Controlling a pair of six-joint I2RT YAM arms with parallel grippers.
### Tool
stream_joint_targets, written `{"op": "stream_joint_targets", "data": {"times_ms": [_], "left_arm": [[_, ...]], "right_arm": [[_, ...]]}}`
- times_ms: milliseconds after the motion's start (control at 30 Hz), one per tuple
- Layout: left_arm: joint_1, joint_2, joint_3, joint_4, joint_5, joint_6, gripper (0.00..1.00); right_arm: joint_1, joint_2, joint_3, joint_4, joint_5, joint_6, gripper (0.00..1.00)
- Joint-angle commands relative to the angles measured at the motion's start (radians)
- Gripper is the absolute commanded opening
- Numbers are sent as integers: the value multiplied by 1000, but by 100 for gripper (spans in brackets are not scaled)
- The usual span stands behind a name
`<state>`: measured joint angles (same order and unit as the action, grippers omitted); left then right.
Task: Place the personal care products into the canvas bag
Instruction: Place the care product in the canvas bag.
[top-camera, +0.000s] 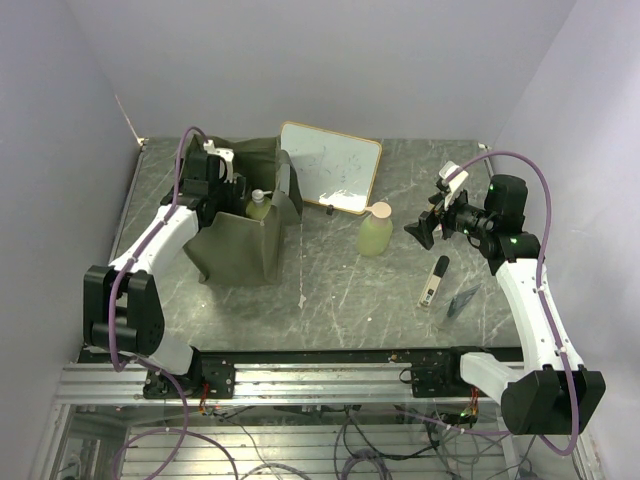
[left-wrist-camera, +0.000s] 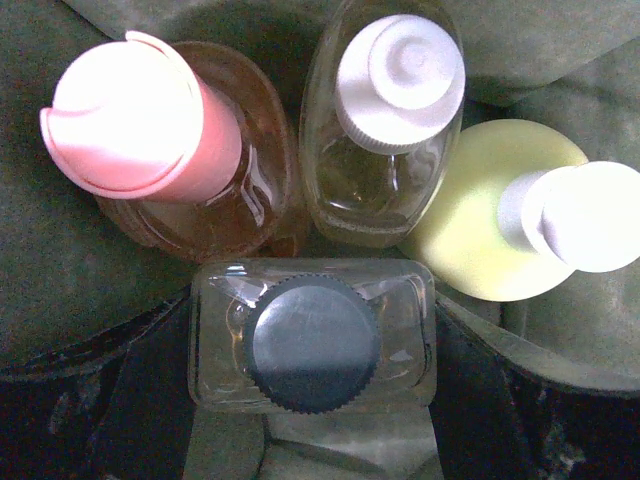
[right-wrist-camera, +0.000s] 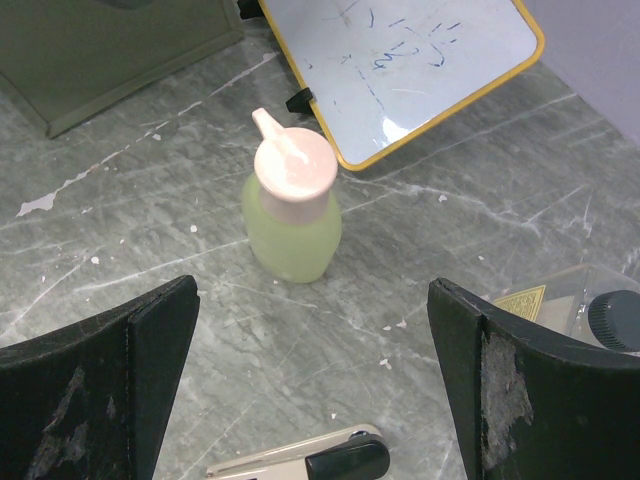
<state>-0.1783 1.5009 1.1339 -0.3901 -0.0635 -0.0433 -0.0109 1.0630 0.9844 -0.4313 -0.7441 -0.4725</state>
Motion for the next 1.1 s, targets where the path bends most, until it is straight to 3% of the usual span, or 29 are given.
{"op": "stream_joint_targets", "data": {"times_ms": [0, 667, 1067], "left_arm": [[7, -57, 27, 94, 24, 11, 72], [7, -85, 115, 41, 3, 34, 98], [7, -132, 183, 28, 17, 42, 99]], "right_arm": [[5, 0, -12, 14, 6, -8, 97], [5, -3, -13, 13, 8, -8, 98], [4, -5, -12, 18, 11, 1, 98]]}}
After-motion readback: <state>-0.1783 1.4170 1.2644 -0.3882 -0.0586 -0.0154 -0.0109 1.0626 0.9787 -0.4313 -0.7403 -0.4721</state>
